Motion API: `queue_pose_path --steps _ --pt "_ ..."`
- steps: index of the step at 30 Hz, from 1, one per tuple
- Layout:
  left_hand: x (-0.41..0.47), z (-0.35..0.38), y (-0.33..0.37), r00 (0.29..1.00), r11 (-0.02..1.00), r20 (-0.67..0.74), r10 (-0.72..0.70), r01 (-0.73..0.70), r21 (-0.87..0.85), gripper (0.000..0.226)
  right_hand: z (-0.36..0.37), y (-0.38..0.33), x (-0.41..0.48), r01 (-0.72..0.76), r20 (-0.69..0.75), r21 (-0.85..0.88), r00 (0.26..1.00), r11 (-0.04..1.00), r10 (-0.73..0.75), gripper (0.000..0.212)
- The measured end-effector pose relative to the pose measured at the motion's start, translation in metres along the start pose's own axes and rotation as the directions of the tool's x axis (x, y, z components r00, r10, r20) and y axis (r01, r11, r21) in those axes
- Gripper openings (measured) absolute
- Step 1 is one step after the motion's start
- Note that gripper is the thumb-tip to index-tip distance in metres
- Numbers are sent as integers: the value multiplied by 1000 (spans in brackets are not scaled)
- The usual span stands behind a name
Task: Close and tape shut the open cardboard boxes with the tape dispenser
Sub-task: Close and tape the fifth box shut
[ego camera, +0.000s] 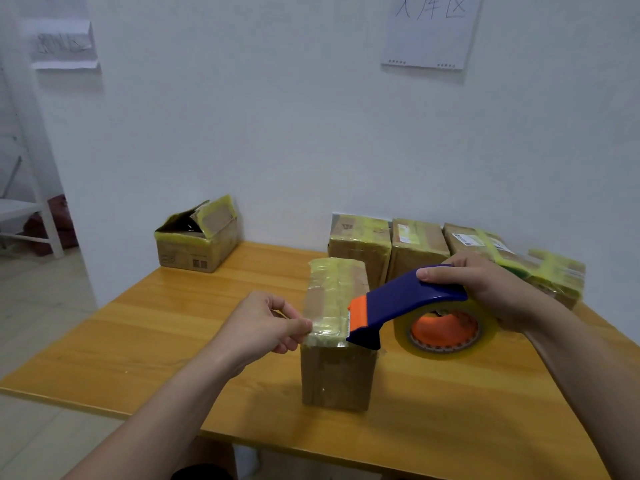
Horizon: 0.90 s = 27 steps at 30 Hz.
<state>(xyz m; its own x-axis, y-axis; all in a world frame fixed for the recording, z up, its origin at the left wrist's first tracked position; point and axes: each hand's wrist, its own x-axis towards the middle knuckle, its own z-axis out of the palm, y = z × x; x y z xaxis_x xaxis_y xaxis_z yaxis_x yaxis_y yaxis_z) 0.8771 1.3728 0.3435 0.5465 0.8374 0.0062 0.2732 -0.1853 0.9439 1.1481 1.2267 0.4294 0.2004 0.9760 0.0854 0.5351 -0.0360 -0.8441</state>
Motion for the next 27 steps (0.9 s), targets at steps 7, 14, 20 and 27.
queue_pose_path --steps 7,14,20,27 --pt "0 -6 1 997 999 66 -49 47 27 38 0 6 0 -25 9 20 1000 999 25 59" --pt "16 -20 -2 953 978 266 -147 101 180 48 -2 12 -5 -29 17 38 999 999 28 50" --pt "27 -19 -2 979 959 204 22 -78 272 45 -1 22 -12 7 10 101 1000 995 -8 38" --pt "38 19 15 881 841 209 424 -469 271 21 -3 29 -14 13 -5 137 1000 990 -12 32"
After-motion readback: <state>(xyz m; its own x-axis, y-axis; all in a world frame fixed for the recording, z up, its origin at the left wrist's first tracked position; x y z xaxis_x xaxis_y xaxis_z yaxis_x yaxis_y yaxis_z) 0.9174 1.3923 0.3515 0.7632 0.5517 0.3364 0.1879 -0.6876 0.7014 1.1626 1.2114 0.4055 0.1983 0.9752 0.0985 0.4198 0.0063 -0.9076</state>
